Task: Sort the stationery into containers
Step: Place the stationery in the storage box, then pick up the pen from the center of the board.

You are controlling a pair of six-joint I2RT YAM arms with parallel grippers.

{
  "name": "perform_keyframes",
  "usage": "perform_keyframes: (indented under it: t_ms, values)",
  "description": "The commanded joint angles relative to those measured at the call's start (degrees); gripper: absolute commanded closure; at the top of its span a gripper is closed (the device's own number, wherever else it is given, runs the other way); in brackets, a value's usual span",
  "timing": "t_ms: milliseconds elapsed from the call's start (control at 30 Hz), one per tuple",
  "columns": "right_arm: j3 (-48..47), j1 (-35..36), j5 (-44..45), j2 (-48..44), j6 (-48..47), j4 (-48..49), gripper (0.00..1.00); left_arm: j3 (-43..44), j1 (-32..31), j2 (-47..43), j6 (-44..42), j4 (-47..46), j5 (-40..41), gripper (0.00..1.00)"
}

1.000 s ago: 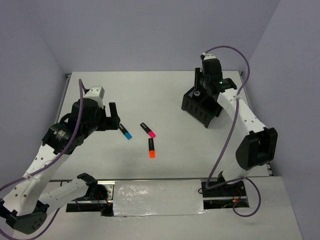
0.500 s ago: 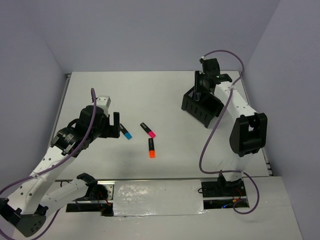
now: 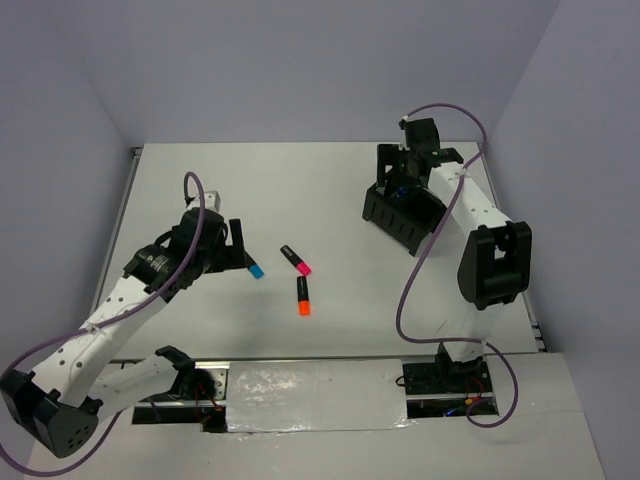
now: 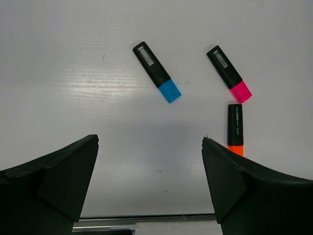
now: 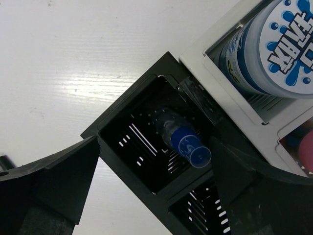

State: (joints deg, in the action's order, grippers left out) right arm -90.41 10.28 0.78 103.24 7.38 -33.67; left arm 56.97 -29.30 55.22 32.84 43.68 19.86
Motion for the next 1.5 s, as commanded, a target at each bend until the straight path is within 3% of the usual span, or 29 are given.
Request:
perform_keyframes:
  t_ms: [0, 267, 467, 667, 967, 1133, 1233, 1300, 1400, 1467]
  values:
    - [-0.38, -0.18, -0.51, -4.09, 0.09, 0.97, 0.00, 1.04, -0.14, 1.99, 7.76, -0.26, 3.26, 0.01]
    - [3.65, 2.19, -0.51, -15.16, 1.50, 1.15, 0.00, 4.46, 0.38, 11.04, 27.34, 5.27, 10.64, 0.01]
    - [12.00, 12.29, 3.09, -30.70, 2.29, 2.20, 0.00, 5.87, 2.49, 21.14, 37.90, 3.25, 8.98, 0.02]
    - [21.93, 21.52, 0.28, -40.90, 2.20, 5.02, 0.00, 14.82, 5.74, 36.34, 37.48, 4.30, 7.04, 0.08]
    - [28.18, 25.13, -0.51, -49.97, 3.26, 5.55, 0.00, 18.27, 8.29, 49.80, 35.71, 2.29, 3.17, 0.12]
    - [28.27, 25.49, -0.25, -50.59, 3.26, 4.93, 0.00, 15.81, 8.38, 51.56, 35.54, -0.35, 1.24, 0.22]
    - [28.01, 26.01, -0.51, -50.24, 3.43, 5.02, 0.00, 14.23, 8.38, 51.74, 35.28, -2.02, 0.62, 0.33]
    - [27.92, 26.28, -0.51, -50.07, 3.52, 5.28, 0.00, 13.52, 8.38, 52.00, 35.19, -2.46, 0.62, 0.48]
    - [28.10, 26.72, -0.51, -49.98, 3.96, 5.81, 0.00, 12.56, 8.56, 52.44, 35.36, -2.81, 0.45, 0.56]
    - [28.36, 26.98, -0.51, -49.98, 3.87, 6.16, 0.00, 11.76, 8.64, 52.44, 35.19, -3.77, 0.36, 0.56]
